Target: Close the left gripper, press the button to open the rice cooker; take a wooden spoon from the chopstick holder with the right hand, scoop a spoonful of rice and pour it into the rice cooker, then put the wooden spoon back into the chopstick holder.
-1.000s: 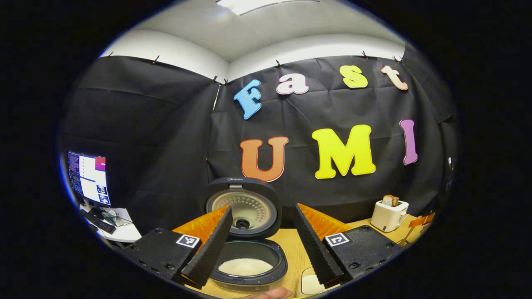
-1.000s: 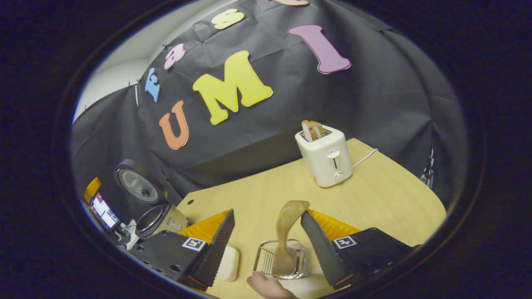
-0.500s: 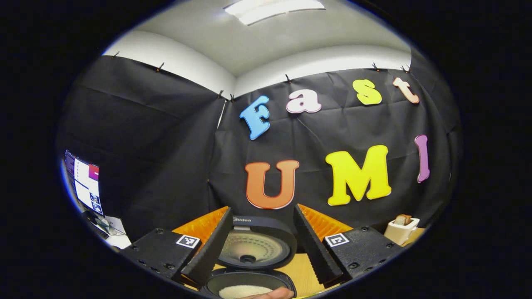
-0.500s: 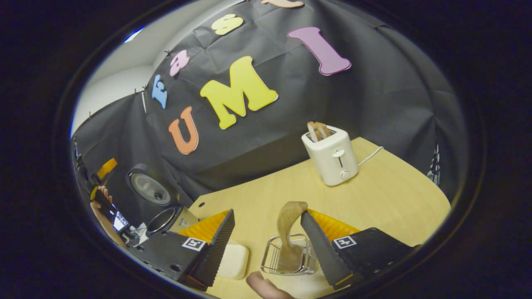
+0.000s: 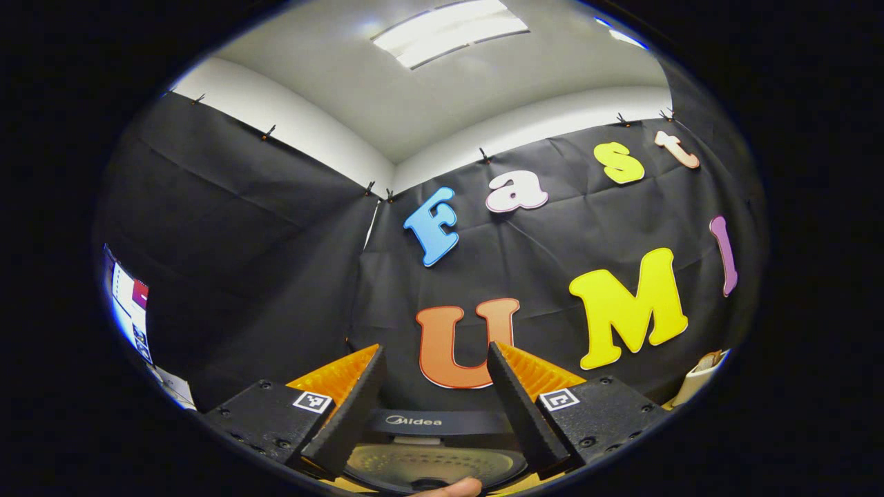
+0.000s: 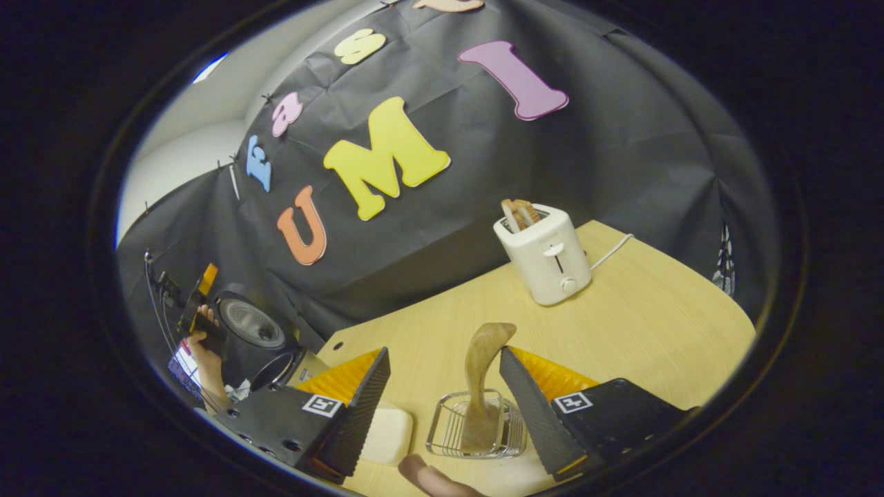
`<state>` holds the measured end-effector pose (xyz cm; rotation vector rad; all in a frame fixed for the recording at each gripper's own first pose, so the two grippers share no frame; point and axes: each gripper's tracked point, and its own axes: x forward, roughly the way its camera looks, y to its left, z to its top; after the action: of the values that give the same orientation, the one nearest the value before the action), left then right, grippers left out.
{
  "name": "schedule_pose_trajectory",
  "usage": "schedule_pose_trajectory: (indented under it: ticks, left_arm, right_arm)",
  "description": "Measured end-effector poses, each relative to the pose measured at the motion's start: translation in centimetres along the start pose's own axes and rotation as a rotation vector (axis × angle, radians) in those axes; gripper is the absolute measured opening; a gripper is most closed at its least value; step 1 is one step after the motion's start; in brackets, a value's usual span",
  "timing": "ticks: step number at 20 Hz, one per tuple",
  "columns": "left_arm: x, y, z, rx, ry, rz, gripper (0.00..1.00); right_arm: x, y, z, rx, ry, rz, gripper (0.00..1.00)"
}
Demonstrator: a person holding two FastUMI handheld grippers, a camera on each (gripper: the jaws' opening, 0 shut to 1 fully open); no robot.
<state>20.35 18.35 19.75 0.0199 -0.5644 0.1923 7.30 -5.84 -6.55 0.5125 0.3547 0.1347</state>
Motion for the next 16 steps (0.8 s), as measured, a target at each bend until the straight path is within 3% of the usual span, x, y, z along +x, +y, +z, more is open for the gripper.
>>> schedule_pose_trajectory:
  ticks: [4,9,12,16]
  left_arm:
    - [2.0,1.0,0.6,-0.001,-0.085,0.034,0.92]
    - [2.8,0.1,-1.6,-0.006,-0.048,0.008,0.92]
    - [3.0,0.3,-4.1,0.043,0.011,0.011,0.94]
    - [2.3,-0.2,-3.7,0.05,0.043,-0.004,0.96]
  right_arm:
    - [-1.0,0.3,1.0,-0.005,-0.05,0.017,0.95]
    - [-2.4,0.9,1.7,-0.025,-0.081,0.03,0.95]
    - [-3.2,1.4,2.1,-0.037,-0.1,0.041,0.95]
    - [-3.7,1.7,2.3,-0.047,-0.113,0.049,0.95]
